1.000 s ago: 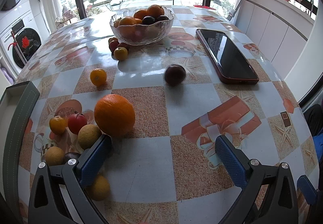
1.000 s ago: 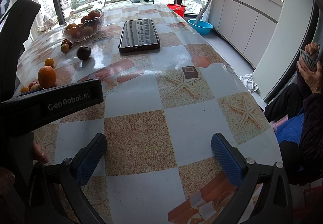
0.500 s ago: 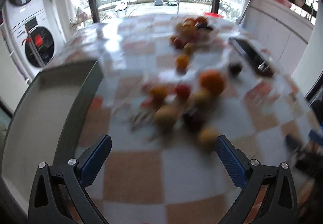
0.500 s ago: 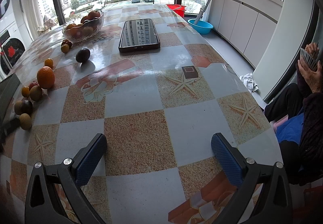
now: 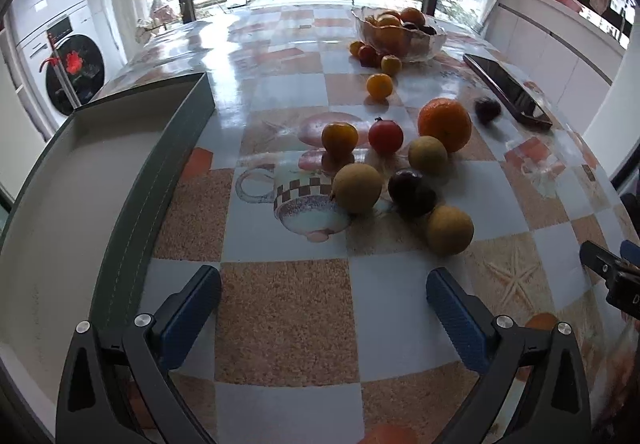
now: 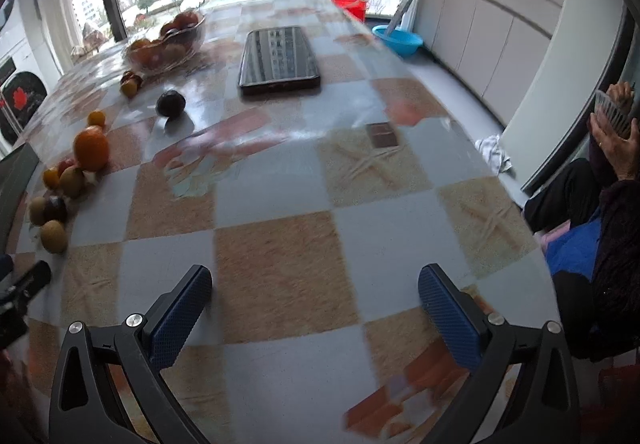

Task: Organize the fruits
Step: 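Move both tools forward toward the scattered fruits on the table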

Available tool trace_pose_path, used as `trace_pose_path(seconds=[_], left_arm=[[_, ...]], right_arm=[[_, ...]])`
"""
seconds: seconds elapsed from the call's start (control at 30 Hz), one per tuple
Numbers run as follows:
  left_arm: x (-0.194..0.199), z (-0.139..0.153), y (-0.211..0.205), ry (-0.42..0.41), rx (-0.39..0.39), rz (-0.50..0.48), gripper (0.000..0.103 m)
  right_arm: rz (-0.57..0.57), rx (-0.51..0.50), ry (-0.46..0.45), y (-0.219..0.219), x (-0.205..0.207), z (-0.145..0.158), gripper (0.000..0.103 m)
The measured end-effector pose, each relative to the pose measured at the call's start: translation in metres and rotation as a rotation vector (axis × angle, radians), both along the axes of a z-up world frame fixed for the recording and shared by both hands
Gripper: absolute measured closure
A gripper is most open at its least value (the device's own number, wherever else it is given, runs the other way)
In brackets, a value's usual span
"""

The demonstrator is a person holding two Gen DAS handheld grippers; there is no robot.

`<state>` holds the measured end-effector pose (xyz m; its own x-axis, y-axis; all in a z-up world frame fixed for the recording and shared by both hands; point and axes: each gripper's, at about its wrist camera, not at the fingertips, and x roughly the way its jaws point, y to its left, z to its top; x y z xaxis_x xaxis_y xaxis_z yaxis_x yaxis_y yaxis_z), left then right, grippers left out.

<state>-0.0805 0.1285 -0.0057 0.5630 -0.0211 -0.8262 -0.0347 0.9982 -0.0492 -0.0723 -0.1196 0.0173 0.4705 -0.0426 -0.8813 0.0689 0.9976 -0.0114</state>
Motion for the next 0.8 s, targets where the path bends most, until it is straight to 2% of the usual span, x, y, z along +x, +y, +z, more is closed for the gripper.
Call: trace_pose_path(seconds=[0.13, 0.33, 0.37, 0.43, 0.47, 0.53, 0.57, 0.6, 0.77, 0.8], left_arm=[[-0.012, -0.001, 0.009, 0.002, -0.009, -0.019, 0.000], [-0.026, 0.002, 0.021, 0.012, 0.014, -0.011, 0.000], [-0.026, 0.001, 0.021, 0.009, 0.018, -0.011, 0.000], [-0.025, 0.003, 0.020, 0.005, 0.040, -0.010, 0.000], [-0.024, 0.004, 0.020, 0.003, 0.051, -0.010, 0.000], [-0.021, 0.006, 0.019, -0.004, 0.055, -0.011, 0.000], [-0.019, 0.008, 0.019, -0.009, 0.057, -0.016, 0.000], [-0.017, 0.009, 0.017, -0.017, 0.060, -0.021, 0.000], [0.008, 0.019, 0.002, -0.050, 0.109, -0.067, 0.000], [0.012, 0.020, -0.001, -0.050, 0.119, -0.072, 0.003]], right_arm=[[0.149, 0.149, -0.006, 0.041, 0.003, 0.008, 0.000], [0.339, 0.167, -0.019, 0.113, 0.019, 0.016, 0.001], [0.363, 0.171, -0.012, 0.122, 0.022, 0.015, 0.003], [0.403, 0.167, 0.017, 0.139, 0.027, 0.009, 0.020], [0.419, 0.167, 0.042, 0.146, 0.029, 0.005, 0.035], [0.436, 0.130, 0.026, 0.150, 0.027, 0.005, 0.054], [0.445, 0.135, 0.031, 0.149, 0.028, 0.004, 0.067], [0.441, 0.136, 0.026, 0.147, 0.027, 0.004, 0.073], [0.359, 0.199, 0.019, 0.111, 0.031, 0.010, 0.074], [0.342, 0.204, 0.015, 0.103, 0.031, 0.012, 0.074]])
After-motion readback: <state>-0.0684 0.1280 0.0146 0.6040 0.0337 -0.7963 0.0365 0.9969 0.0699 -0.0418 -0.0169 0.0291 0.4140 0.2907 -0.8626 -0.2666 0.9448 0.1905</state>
